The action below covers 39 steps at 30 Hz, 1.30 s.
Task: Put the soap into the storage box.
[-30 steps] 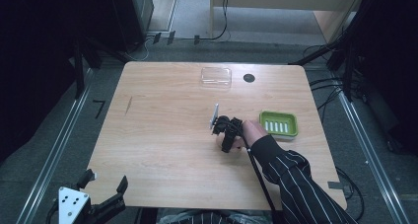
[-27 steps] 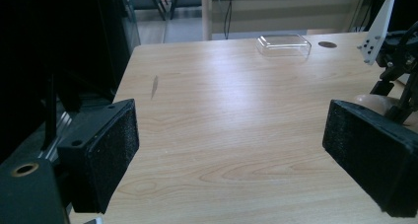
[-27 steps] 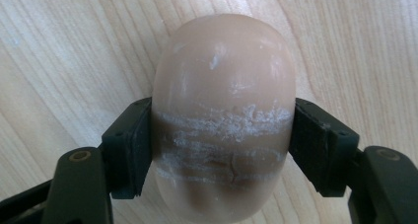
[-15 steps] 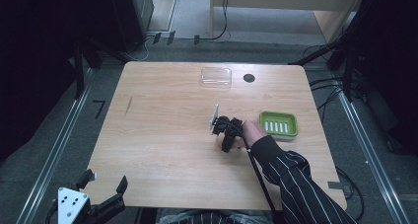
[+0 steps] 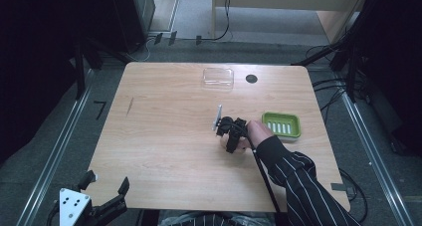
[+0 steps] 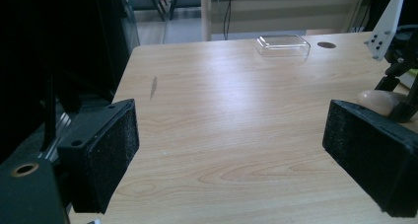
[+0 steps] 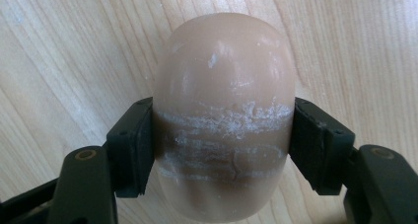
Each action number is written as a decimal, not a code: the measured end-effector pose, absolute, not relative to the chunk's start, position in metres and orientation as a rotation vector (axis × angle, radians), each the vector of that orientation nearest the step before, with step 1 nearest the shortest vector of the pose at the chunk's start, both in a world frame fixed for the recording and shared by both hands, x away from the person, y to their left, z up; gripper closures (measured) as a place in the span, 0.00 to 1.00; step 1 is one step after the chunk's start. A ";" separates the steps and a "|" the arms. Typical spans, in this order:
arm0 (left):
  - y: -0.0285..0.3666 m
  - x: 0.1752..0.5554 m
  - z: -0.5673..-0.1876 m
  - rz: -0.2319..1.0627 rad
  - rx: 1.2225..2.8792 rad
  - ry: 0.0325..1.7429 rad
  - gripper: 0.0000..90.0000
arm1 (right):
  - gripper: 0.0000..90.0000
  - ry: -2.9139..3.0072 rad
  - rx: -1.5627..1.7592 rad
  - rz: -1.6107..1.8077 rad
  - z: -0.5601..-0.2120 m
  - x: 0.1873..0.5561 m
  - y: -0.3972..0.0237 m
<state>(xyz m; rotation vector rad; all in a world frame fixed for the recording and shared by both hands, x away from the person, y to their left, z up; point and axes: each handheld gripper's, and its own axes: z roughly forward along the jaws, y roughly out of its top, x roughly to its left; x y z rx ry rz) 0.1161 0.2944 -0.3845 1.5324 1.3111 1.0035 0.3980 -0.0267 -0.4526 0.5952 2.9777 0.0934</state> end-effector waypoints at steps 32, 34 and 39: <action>0.293 0.117 -0.384 1.003 1.535 1.310 0.08 | 0.37 2.914 0.565 0.084 -0.414 0.389 -0.079; 0.293 0.117 -0.384 1.003 1.536 1.310 0.08 | 0.37 2.917 0.567 0.076 -0.413 0.388 -0.082; 0.293 0.117 -0.385 1.003 1.537 1.311 0.08 | 0.37 2.917 0.571 0.067 -0.412 0.388 -0.090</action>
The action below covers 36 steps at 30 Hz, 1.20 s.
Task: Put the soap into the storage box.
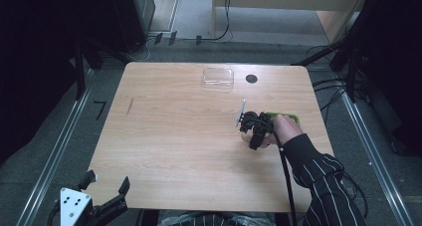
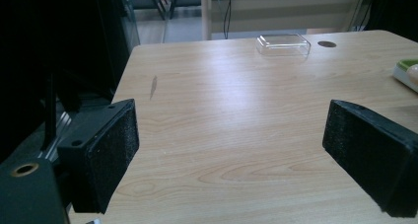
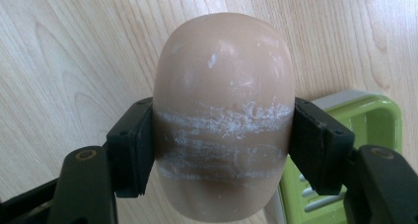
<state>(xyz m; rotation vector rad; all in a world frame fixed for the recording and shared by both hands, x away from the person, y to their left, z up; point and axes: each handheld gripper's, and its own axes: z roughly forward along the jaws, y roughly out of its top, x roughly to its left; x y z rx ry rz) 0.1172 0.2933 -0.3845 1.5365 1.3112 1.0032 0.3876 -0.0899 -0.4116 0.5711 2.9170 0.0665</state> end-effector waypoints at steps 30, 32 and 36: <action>0.293 0.117 -0.384 1.004 1.541 1.311 0.08 | 0.37 2.896 0.578 0.061 -0.391 0.394 -0.136; 0.293 0.117 -0.384 1.004 1.540 1.312 0.08 | 0.37 2.896 0.576 0.067 -0.391 0.396 -0.139; 0.293 0.117 -0.384 1.004 1.540 1.309 0.08 | 0.37 2.895 0.582 0.071 -0.390 0.399 -0.146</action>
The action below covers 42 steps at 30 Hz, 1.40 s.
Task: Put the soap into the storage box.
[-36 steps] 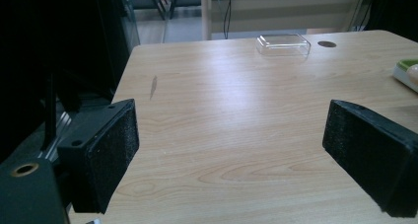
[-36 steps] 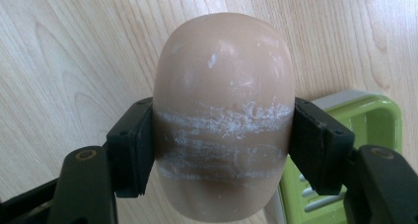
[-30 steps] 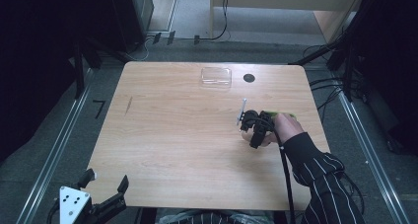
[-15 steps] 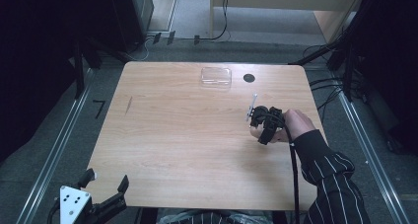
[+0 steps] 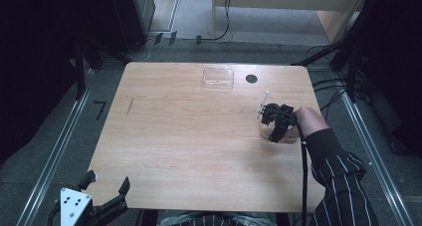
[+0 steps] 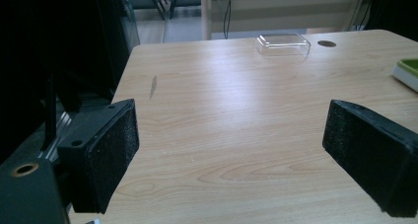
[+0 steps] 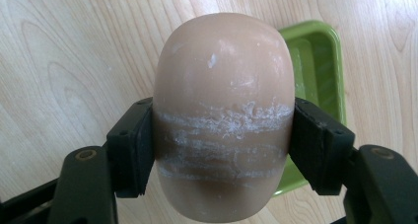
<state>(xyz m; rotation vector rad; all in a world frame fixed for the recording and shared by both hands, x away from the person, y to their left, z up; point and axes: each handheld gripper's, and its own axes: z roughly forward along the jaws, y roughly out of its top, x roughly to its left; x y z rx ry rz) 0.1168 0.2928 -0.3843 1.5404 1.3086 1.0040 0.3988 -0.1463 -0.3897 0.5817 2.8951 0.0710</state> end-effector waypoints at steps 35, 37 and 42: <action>0.293 0.115 -0.384 1.008 1.542 1.320 0.08 | 0.37 2.900 0.556 0.056 -0.396 0.426 -0.180; 0.294 0.115 -0.384 1.006 1.540 1.319 0.08 | 0.37 2.897 0.554 0.058 -0.396 0.427 -0.181; 0.293 0.115 -0.384 1.009 1.541 1.319 0.08 | 0.37 2.899 0.557 0.053 -0.397 0.431 -0.183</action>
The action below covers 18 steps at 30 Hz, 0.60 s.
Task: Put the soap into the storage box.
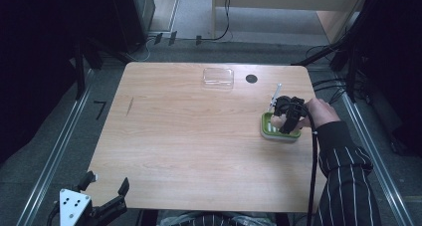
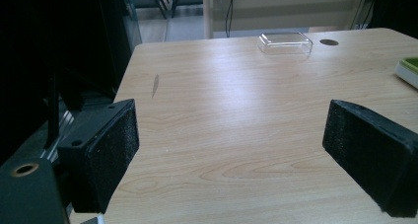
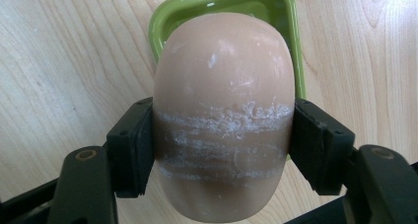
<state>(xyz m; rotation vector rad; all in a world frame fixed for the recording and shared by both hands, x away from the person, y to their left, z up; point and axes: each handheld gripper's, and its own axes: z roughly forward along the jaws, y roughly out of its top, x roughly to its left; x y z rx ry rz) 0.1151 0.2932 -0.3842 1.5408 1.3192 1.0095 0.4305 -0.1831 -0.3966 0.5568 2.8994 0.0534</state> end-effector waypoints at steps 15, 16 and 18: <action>0.294 0.114 -0.384 1.010 1.536 1.322 0.08 | 0.37 2.904 0.543 0.054 -0.402 0.442 -0.186; 0.294 0.113 -0.384 1.010 1.536 1.323 0.08 | 0.37 2.905 0.540 0.055 -0.402 0.443 -0.186; 0.294 0.113 -0.384 1.014 1.536 1.327 0.08 | 0.37 2.905 0.544 0.055 -0.402 0.444 -0.186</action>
